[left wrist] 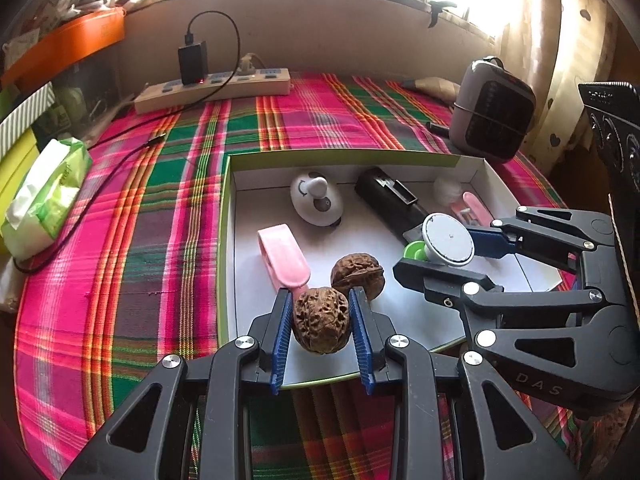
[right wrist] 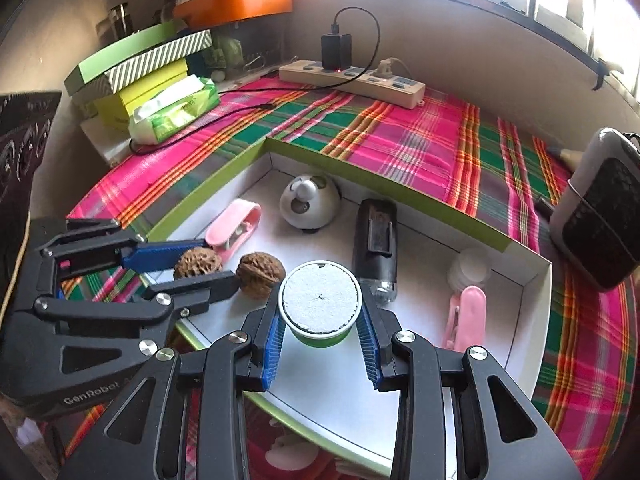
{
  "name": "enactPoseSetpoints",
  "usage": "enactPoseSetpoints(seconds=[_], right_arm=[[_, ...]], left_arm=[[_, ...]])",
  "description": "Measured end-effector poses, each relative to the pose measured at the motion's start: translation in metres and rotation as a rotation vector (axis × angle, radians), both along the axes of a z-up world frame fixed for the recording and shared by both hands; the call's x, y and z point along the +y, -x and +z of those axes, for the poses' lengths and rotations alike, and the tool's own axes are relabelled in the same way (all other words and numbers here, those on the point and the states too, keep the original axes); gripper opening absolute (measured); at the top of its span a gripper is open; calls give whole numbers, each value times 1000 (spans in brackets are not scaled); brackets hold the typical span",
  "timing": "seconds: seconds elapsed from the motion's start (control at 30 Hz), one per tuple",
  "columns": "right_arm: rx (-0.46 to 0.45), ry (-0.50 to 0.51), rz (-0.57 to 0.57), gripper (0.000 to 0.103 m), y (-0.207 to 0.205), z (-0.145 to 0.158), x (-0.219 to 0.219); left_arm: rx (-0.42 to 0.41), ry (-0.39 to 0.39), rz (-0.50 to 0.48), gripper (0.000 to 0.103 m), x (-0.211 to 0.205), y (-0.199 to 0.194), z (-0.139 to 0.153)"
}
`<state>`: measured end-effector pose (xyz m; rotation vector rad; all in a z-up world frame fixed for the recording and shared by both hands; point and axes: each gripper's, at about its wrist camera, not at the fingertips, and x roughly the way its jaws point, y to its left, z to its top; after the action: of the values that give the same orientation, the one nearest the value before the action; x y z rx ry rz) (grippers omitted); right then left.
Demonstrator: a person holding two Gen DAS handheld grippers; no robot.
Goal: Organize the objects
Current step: 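Carry the walnut and round container with both grippers over the box lid, then open both grippers to release the walnut and round container in the lid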
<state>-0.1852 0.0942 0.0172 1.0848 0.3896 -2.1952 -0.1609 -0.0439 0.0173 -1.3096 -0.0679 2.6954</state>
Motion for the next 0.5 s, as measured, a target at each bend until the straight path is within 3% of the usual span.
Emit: enactPoseSetpoints(seconds=[0.5], right_arm=[[-32, 3, -4, 35, 3, -9, 1]], left_arm=[[-5, 6, 1, 27, 1, 2, -1]])
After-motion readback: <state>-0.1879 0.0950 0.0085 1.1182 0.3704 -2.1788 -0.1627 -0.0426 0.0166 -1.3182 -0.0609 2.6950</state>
